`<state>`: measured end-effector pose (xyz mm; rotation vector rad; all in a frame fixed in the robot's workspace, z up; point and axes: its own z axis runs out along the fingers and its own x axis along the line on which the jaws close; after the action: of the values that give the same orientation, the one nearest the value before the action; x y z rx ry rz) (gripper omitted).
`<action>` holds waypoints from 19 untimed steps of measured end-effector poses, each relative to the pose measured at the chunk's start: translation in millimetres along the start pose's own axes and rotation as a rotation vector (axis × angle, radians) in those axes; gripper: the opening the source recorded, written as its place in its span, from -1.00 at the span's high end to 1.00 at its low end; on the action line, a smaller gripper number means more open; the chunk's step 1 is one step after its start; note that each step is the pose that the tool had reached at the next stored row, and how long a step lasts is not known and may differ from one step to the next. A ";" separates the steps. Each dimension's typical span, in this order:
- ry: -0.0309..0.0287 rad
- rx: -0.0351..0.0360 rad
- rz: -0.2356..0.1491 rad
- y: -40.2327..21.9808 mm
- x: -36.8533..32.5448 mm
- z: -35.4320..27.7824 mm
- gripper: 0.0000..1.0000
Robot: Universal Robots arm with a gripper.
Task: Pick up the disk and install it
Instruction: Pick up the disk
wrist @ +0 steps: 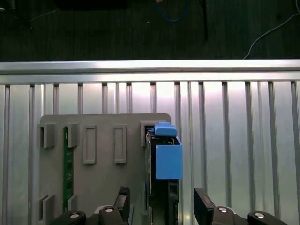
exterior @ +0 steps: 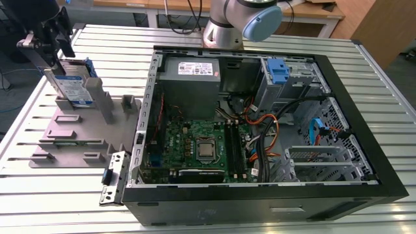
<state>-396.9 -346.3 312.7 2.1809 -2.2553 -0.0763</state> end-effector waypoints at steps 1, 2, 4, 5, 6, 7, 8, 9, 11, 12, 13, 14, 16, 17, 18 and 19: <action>0.0000 0.0000 0.000 -0.1 0.1 1.5 -0.29; 0.0000 0.0000 0.000 -0.1 0.1 3.1 -0.29; 0.0000 0.0000 0.000 -0.2 0.2 6.7 -0.29; 0.0000 0.0000 0.000 -0.3 0.3 8.5 -0.29; 0.0000 0.0000 0.000 -0.4 0.3 10.2 -0.29; 0.0000 0.0000 0.000 -0.4 0.4 11.3 -0.29; 0.0000 0.0000 0.000 -0.4 0.4 12.0 -0.29; 0.0000 -0.0001 0.000 -0.4 0.4 12.4 -0.29; 0.0002 -0.0003 0.000 -0.4 0.4 12.7 -0.29; 0.0001 -0.0003 0.000 -0.4 0.4 12.8 -0.29; 0.0001 -0.0002 0.000 -0.4 0.4 12.8 -0.29; 0.0001 -0.0001 0.000 -0.4 0.4 12.9 -0.29; 0.0000 0.0000 0.000 -0.4 0.4 12.9 -0.29; 0.0000 -0.0001 0.000 -0.4 0.4 12.9 -0.29; 0.0000 -0.0001 0.000 -0.4 0.4 12.9 -0.29; 0.0000 -0.0001 0.000 -0.4 0.4 13.0 -0.29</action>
<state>-397.0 -346.3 299.7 2.1808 -2.2552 -0.0764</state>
